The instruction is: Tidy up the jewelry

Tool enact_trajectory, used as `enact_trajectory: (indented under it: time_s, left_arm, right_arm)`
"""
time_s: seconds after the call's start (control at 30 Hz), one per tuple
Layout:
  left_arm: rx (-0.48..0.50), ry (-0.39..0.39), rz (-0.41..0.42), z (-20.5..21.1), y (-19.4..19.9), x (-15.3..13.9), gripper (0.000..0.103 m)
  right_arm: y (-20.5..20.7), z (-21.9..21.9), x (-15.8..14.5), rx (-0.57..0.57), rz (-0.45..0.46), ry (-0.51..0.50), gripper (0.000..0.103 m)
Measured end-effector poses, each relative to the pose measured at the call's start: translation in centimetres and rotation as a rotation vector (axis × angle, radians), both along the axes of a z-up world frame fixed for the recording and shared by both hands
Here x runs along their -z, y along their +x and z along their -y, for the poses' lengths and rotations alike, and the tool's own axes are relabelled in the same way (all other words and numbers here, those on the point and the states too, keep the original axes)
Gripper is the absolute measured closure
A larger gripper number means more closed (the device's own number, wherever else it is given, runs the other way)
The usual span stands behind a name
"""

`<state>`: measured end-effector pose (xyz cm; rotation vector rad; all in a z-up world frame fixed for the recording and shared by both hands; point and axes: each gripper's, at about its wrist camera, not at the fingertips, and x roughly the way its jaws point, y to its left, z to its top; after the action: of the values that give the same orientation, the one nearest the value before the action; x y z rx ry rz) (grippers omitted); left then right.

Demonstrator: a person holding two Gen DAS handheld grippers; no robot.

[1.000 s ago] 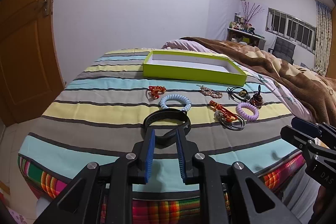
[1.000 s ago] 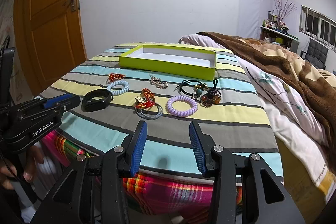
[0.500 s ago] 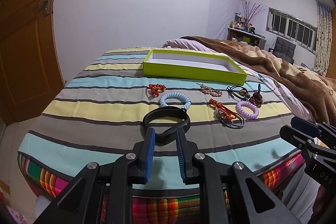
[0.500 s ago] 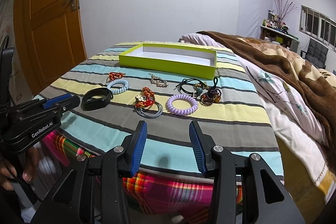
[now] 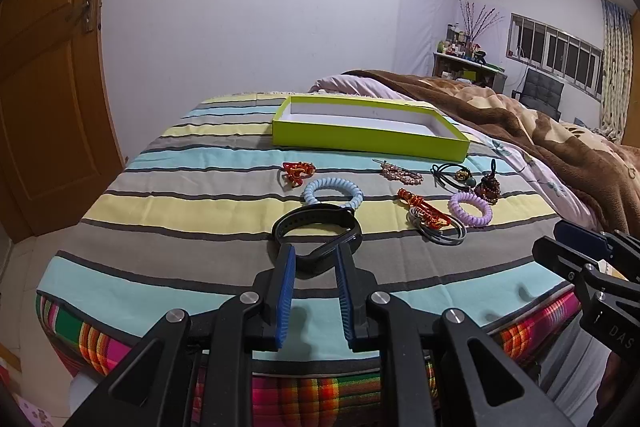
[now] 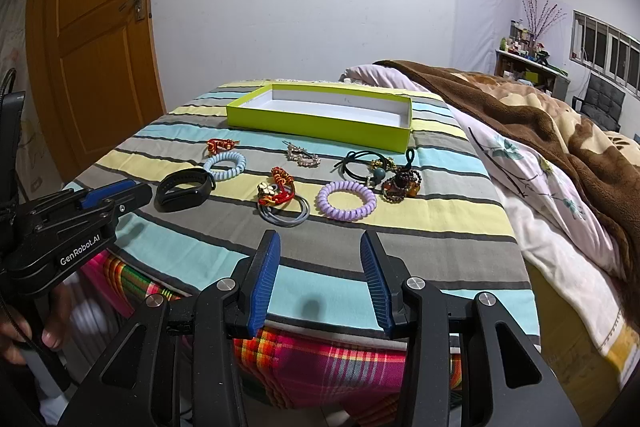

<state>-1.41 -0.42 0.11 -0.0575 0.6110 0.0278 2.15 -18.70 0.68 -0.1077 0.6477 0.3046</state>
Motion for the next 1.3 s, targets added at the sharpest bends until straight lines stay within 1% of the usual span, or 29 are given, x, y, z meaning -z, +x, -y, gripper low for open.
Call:
enact_trajectory:
  time_s: [1.3]
  left_arm:
    - [-0.003, 0.014, 0.000, -0.07, -0.15, 0.06, 0.083]
  right_arm:
    - [-0.06, 0.13, 0.02, 0.002, 0.001, 0.001, 0.060]
